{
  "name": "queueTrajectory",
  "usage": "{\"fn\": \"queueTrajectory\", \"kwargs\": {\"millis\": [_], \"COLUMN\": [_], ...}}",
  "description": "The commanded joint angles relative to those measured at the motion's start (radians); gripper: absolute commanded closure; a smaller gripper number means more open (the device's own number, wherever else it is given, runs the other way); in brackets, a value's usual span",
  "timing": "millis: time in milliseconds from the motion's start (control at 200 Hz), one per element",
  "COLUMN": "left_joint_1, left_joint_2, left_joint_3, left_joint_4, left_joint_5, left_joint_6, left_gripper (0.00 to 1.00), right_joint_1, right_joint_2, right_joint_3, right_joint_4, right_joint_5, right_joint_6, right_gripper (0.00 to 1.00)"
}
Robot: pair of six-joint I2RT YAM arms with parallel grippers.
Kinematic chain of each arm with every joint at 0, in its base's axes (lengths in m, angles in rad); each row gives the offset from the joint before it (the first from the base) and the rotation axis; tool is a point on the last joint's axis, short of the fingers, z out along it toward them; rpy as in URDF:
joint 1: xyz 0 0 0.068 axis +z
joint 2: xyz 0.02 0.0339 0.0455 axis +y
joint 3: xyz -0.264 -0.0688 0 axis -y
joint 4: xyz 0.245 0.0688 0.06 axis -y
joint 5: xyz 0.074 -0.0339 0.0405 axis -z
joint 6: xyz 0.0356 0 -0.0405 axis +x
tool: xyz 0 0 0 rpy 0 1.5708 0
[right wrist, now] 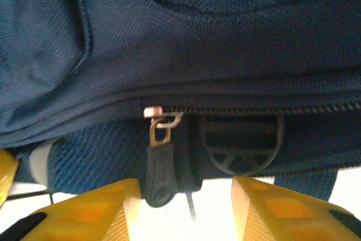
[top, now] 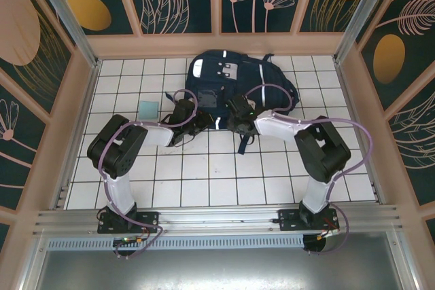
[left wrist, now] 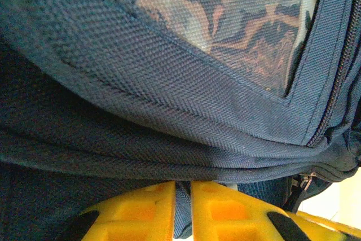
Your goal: Pack the student bag
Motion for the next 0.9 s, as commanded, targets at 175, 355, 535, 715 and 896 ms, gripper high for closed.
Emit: {"fn": "queueTrajectory", "kwargs": {"millis": [175,355,535,715,896], "left_joint_1": [0.0,0.0,0.001,0.001,0.008], "left_joint_2": [0.026,0.036,0.025,0.025,0.026], "left_joint_3": [-0.008,0.007,0.012,0.018,0.024], "left_joint_4": [0.017,-0.008,-0.017,-0.032,-0.042], "left_joint_5": [0.001,-0.01,-0.018,-0.033,-0.059], "left_joint_6": [0.024,0.034,0.038,0.046,0.053], "left_gripper": [0.85,0.85,0.84,0.84,0.84], "right_joint_1": [0.014,0.014,0.001,0.0,-0.004], "right_joint_2": [0.066,0.065,0.071,0.104,0.101], "right_joint_3": [0.116,0.136,0.113,0.115,0.076], "right_joint_4": [-0.054,-0.083,-0.083,-0.092,-0.029], "right_joint_5": [0.173,0.196,0.166,0.163,0.1], "right_joint_6": [-0.016,-0.053,-0.066,-0.077,-0.104], "right_gripper": [0.61,0.77,0.78,0.76,0.77]}}
